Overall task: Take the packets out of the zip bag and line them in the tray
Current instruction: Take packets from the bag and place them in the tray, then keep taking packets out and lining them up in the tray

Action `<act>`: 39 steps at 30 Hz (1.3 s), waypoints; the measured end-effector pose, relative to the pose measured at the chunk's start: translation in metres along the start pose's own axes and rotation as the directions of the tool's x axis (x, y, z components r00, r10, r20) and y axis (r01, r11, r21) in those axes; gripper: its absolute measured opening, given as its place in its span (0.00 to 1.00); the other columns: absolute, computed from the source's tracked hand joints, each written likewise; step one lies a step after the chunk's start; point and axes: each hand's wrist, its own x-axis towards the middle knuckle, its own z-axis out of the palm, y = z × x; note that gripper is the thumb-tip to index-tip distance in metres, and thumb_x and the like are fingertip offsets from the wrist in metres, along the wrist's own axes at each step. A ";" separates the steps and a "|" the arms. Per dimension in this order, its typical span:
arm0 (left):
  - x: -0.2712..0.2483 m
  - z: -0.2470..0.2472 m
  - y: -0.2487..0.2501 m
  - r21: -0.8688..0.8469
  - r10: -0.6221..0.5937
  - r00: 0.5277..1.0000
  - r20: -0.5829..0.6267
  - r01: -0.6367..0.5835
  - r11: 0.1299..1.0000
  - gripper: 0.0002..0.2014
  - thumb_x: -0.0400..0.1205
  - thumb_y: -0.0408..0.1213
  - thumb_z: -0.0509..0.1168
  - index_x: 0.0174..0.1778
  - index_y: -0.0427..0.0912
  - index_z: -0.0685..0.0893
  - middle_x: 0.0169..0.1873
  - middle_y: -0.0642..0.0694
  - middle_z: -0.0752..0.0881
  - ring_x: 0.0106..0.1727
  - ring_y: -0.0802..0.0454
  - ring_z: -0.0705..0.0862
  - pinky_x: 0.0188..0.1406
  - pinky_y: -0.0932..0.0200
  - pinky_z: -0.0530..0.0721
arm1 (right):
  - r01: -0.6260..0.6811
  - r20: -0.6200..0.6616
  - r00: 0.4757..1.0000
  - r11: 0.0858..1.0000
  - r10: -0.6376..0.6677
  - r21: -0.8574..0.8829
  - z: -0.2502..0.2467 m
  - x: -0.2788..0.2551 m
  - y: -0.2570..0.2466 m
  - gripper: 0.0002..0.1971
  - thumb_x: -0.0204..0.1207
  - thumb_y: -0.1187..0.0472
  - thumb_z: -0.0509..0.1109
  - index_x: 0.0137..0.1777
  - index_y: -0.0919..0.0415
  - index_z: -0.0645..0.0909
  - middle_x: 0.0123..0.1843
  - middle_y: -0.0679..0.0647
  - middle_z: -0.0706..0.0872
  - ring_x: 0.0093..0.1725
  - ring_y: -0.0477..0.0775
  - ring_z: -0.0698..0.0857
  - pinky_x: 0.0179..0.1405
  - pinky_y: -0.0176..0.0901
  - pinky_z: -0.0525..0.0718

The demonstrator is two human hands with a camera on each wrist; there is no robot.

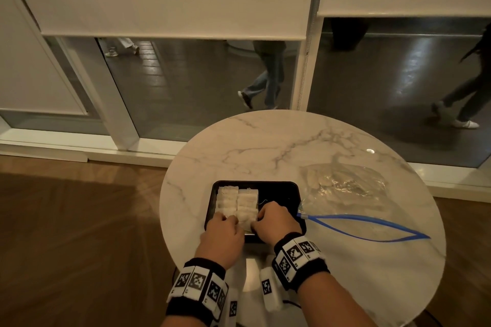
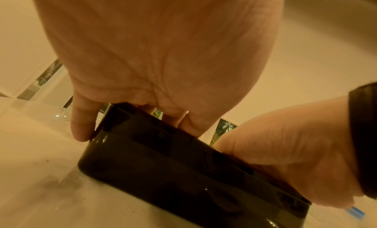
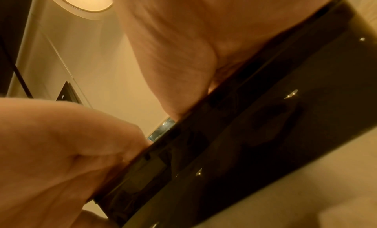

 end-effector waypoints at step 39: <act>-0.012 -0.038 0.056 0.104 0.266 0.898 -0.351 -0.245 0.964 0.18 0.80 0.25 0.61 0.53 0.53 0.87 0.57 0.52 0.83 0.59 0.50 0.81 0.61 0.45 0.82 | 0.240 -0.288 0.955 0.741 -0.066 0.628 -0.078 -0.046 0.044 0.09 0.79 0.59 0.72 0.58 0.50 0.87 0.50 0.46 0.92 0.51 0.43 0.90 0.56 0.48 0.90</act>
